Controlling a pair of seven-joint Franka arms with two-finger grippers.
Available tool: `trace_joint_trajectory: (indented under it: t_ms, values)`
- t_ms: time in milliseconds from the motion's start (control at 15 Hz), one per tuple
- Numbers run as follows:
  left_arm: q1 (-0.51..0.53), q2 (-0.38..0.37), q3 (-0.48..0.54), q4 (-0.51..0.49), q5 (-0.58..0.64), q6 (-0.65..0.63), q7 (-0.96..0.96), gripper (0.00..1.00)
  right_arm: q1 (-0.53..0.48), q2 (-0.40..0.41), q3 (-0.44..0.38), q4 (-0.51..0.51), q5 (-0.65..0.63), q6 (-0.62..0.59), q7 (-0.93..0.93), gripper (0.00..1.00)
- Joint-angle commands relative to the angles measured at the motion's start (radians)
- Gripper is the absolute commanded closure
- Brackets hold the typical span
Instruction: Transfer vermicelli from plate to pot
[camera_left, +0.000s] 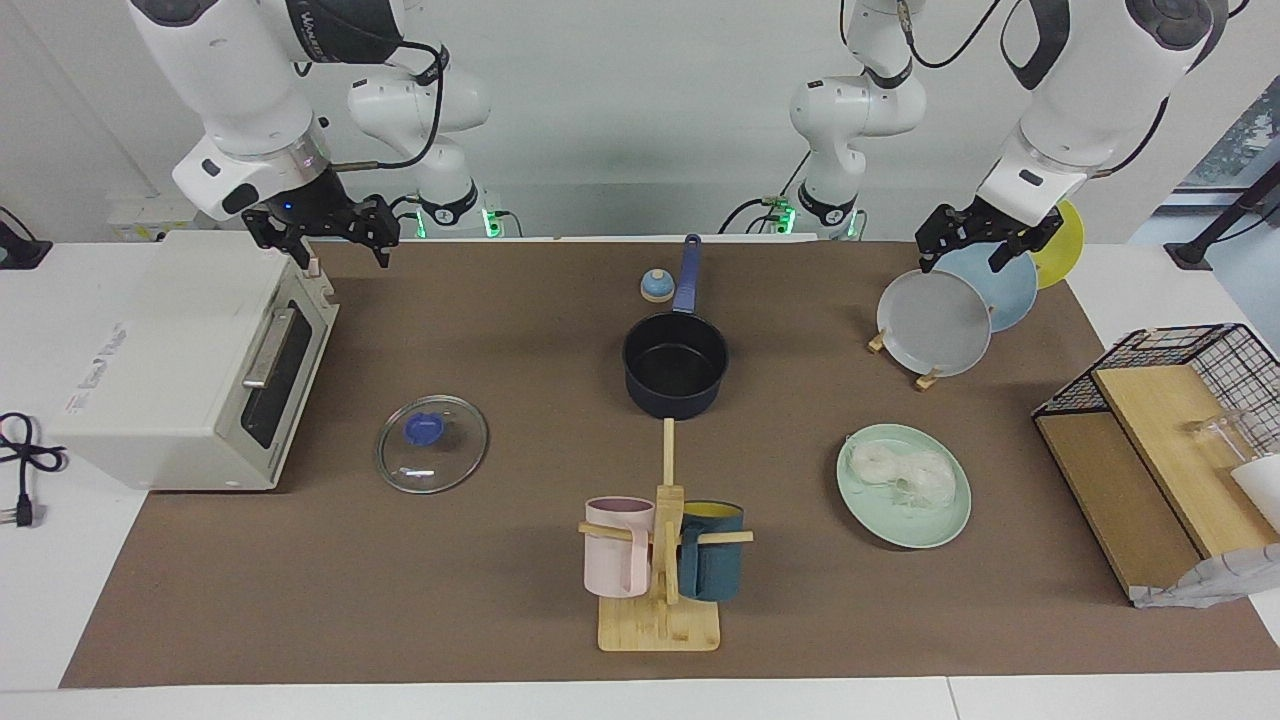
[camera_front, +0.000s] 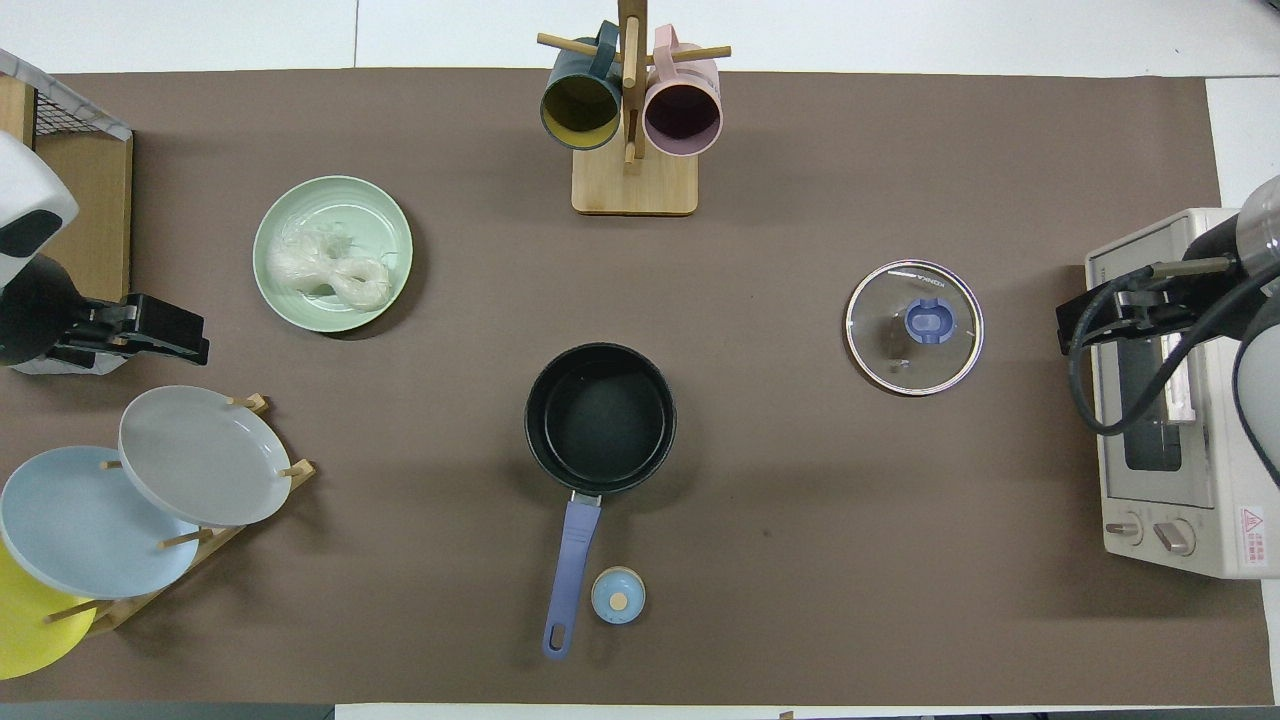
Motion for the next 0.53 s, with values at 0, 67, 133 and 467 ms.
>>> trace_joint_trajectory:
  t_ms: [0,67,133,467]
  values:
    - [0.000,0.010,0.002,0.015,-0.018,0.010,-0.010,0.00,-0.014,-0.009,0.010,-0.003,0.012,-0.008,0.016,0.00]
    - [0.003,0.010,0.002,0.015,-0.022,0.013,-0.013,0.00,-0.014,-0.009,0.008,-0.003,0.012,-0.008,0.016,0.00]
    - [0.004,0.010,0.002,0.013,-0.022,0.016,-0.009,0.00,-0.014,-0.009,0.010,-0.003,0.012,-0.008,0.016,0.00]
    - [0.001,0.014,0.002,-0.007,-0.025,0.104,-0.021,0.00,-0.014,-0.008,0.010,-0.001,0.012,-0.006,0.016,0.00]
